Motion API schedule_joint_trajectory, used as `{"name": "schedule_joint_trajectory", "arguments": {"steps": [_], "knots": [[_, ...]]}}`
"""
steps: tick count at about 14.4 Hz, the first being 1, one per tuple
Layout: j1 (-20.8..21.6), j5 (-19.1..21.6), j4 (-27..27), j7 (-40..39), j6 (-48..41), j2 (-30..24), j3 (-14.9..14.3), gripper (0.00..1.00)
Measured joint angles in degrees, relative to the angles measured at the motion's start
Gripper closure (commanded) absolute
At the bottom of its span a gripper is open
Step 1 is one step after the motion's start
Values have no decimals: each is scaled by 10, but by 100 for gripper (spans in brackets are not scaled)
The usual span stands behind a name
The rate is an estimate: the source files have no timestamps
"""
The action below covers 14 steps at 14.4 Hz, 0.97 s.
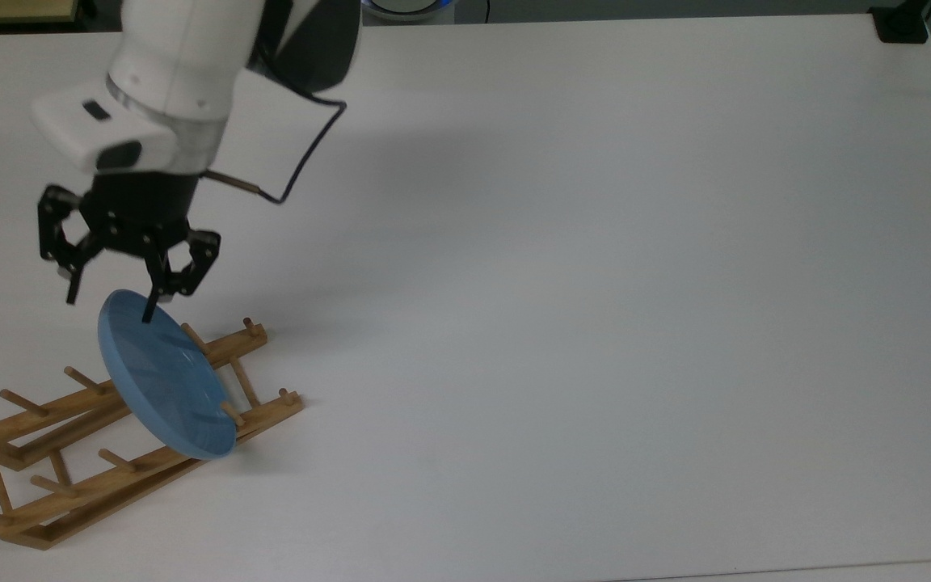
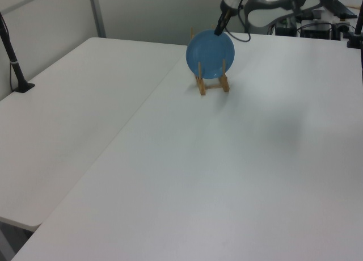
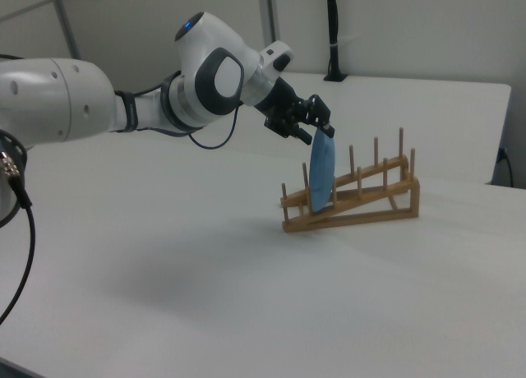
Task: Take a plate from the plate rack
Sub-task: 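Move the open gripper down toward the blue plate's rim in the rack, then close the gripper on the blue plate's rim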
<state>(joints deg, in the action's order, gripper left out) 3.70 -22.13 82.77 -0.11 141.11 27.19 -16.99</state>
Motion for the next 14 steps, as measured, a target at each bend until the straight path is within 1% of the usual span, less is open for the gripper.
{"name": "schedule_joint_trajectory", "arguments": {"steps": [1, 4, 6, 8, 10, 14], "knots": [[2, -7, -7, 0, 0, 10, -1, 50], [6, -30, -16, 0, 0, 24, -1, 63], [7, -59, -17, 0, 11, 24, -1, 78], [7, -94, -17, 0, 25, 26, -4, 85], [7, -110, -17, 0, 26, 29, -8, 94], [7, -131, -17, -1, 28, 31, -11, 100]]}}
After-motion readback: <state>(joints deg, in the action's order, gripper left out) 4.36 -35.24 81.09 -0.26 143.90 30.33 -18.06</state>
